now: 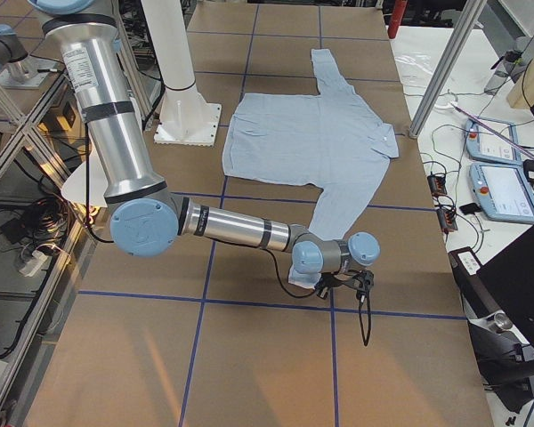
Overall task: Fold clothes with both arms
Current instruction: 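Carry the grasped sleeve with the right gripper across the shirt toward the collar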
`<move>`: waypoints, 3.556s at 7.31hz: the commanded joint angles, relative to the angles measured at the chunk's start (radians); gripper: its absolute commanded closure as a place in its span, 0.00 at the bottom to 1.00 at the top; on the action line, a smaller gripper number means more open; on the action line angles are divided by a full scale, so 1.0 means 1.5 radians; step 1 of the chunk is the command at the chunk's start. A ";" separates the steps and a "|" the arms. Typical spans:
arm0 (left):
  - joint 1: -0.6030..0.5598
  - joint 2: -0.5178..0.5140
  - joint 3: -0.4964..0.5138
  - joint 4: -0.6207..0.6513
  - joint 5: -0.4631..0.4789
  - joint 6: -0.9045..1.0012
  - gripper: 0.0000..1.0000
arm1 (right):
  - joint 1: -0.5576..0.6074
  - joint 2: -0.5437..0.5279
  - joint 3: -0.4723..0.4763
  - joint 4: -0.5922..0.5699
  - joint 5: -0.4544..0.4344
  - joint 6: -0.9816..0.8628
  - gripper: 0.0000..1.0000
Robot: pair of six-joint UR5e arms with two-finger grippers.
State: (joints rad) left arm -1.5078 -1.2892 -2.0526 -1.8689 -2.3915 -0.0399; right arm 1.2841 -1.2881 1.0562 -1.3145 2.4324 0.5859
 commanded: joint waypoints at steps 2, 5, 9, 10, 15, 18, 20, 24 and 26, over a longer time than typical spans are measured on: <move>0.002 -0.009 0.004 0.000 0.000 0.000 0.00 | 0.016 -0.027 0.123 -0.002 0.018 0.027 1.00; 0.002 -0.009 0.003 0.000 -0.001 0.000 0.00 | -0.073 0.012 0.240 0.001 0.030 0.293 1.00; 0.002 -0.014 0.003 0.000 0.000 0.000 0.00 | -0.217 0.301 0.164 0.000 -0.050 0.647 1.00; 0.002 -0.014 0.003 -0.001 -0.001 0.000 0.00 | -0.246 0.395 0.100 0.002 -0.072 0.680 1.00; 0.002 -0.016 0.005 -0.001 -0.002 0.000 0.00 | -0.382 0.516 -0.076 0.264 -0.298 0.887 1.00; 0.021 -0.125 0.126 -0.004 -0.002 -0.105 0.00 | -0.411 0.526 -0.087 0.264 -0.337 0.903 0.21; 0.086 -0.199 0.238 -0.054 0.025 -0.177 0.00 | -0.441 0.543 -0.086 0.264 -0.380 0.959 0.01; 0.213 -0.280 0.426 -0.246 0.105 -0.425 0.09 | -0.422 0.545 -0.039 0.261 -0.379 0.970 0.01; 0.243 -0.305 0.479 -0.254 0.104 -0.440 0.11 | -0.418 0.513 -0.008 0.261 -0.376 0.965 0.01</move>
State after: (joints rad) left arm -1.1725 -1.7225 -1.3784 -2.2406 -2.2356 -0.6709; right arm 0.6530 -0.4897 1.0147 -0.9232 1.8666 2.0370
